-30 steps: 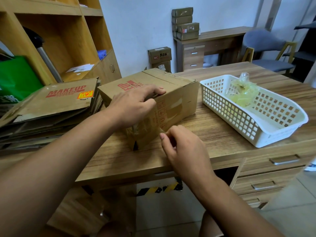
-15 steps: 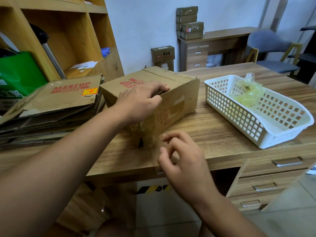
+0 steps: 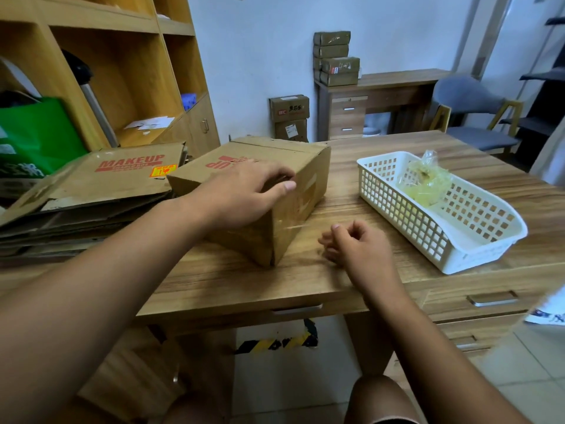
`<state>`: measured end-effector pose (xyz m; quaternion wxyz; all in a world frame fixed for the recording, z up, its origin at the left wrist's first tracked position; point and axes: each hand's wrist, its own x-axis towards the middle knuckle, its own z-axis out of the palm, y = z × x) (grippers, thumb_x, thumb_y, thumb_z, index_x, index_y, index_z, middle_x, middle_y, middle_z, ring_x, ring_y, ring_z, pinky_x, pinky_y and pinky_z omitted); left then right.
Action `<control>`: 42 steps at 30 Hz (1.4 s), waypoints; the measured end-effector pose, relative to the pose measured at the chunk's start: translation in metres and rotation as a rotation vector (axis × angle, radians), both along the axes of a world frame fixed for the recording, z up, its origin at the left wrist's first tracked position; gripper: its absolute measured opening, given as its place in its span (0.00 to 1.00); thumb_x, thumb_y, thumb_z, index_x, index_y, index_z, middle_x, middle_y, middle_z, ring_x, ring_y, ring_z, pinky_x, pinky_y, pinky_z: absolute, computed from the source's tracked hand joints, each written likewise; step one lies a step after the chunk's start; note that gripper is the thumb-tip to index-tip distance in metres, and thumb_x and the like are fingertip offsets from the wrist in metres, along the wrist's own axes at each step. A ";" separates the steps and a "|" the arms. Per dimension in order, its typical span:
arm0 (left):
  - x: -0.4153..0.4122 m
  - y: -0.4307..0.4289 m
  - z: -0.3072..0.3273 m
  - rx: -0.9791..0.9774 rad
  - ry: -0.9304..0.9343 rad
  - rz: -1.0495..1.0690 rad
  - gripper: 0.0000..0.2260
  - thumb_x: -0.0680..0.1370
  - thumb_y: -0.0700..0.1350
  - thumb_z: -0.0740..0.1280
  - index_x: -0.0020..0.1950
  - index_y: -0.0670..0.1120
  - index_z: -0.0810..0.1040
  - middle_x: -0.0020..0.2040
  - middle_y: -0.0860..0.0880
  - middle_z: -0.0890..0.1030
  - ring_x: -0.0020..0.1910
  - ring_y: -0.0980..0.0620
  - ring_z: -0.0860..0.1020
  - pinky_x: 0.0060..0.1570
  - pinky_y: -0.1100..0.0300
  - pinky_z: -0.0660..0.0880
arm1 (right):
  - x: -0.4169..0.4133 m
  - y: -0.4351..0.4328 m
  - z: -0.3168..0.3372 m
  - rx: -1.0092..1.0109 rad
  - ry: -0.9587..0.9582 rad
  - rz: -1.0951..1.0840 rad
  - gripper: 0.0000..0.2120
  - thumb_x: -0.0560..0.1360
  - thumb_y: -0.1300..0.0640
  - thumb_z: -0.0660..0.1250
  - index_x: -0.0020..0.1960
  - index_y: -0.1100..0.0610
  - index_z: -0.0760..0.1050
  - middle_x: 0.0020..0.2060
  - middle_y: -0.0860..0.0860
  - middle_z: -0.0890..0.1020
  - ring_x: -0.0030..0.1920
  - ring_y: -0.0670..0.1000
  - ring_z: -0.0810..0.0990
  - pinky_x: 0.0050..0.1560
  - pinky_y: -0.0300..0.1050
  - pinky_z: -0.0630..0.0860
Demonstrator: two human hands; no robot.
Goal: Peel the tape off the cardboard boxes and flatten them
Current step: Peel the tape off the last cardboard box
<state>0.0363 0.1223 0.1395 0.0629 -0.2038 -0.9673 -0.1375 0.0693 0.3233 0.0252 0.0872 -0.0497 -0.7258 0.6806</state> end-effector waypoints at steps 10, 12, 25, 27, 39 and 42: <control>0.009 -0.019 -0.004 -0.120 -0.008 -0.077 0.25 0.81 0.62 0.59 0.78 0.67 0.59 0.78 0.66 0.59 0.77 0.62 0.56 0.73 0.54 0.59 | 0.006 0.006 0.015 -0.657 -0.028 0.078 0.12 0.81 0.66 0.62 0.39 0.63 0.74 0.47 0.64 0.84 0.57 0.62 0.85 0.64 0.61 0.78; 0.007 -0.016 -0.007 -0.127 0.027 -0.036 0.25 0.80 0.65 0.57 0.77 0.69 0.58 0.77 0.67 0.59 0.78 0.61 0.57 0.73 0.49 0.63 | 0.008 0.005 0.016 -0.677 0.000 0.109 0.10 0.82 0.64 0.62 0.42 0.64 0.74 0.42 0.60 0.85 0.57 0.64 0.84 0.64 0.61 0.78; 0.005 0.006 -0.017 -0.141 0.153 0.101 0.24 0.80 0.67 0.56 0.76 0.70 0.60 0.76 0.68 0.61 0.77 0.59 0.61 0.65 0.51 0.67 | 0.053 -0.025 -0.001 0.061 0.294 -0.015 0.10 0.80 0.56 0.70 0.41 0.57 0.79 0.40 0.53 0.85 0.46 0.50 0.84 0.46 0.45 0.81; 0.004 0.006 -0.018 -0.139 0.170 0.100 0.24 0.80 0.68 0.56 0.76 0.70 0.60 0.76 0.67 0.62 0.77 0.58 0.61 0.65 0.50 0.67 | 0.057 -0.033 -0.001 0.085 0.323 -0.026 0.10 0.80 0.58 0.70 0.39 0.56 0.79 0.36 0.48 0.83 0.42 0.42 0.82 0.41 0.33 0.75; 0.001 0.006 -0.024 -0.116 0.210 0.107 0.24 0.80 0.67 0.56 0.75 0.70 0.61 0.76 0.65 0.64 0.76 0.56 0.63 0.67 0.49 0.67 | 0.071 -0.054 -0.008 0.238 0.540 -0.071 0.09 0.79 0.63 0.70 0.40 0.57 0.76 0.42 0.47 0.82 0.55 0.41 0.83 0.53 0.42 0.81; 0.001 0.010 -0.023 -0.118 0.202 0.115 0.24 0.80 0.67 0.56 0.76 0.68 0.61 0.77 0.64 0.63 0.76 0.55 0.64 0.68 0.49 0.67 | 0.080 -0.068 -0.005 0.297 0.604 0.000 0.08 0.79 0.60 0.68 0.41 0.56 0.76 0.40 0.47 0.81 0.48 0.43 0.83 0.49 0.43 0.80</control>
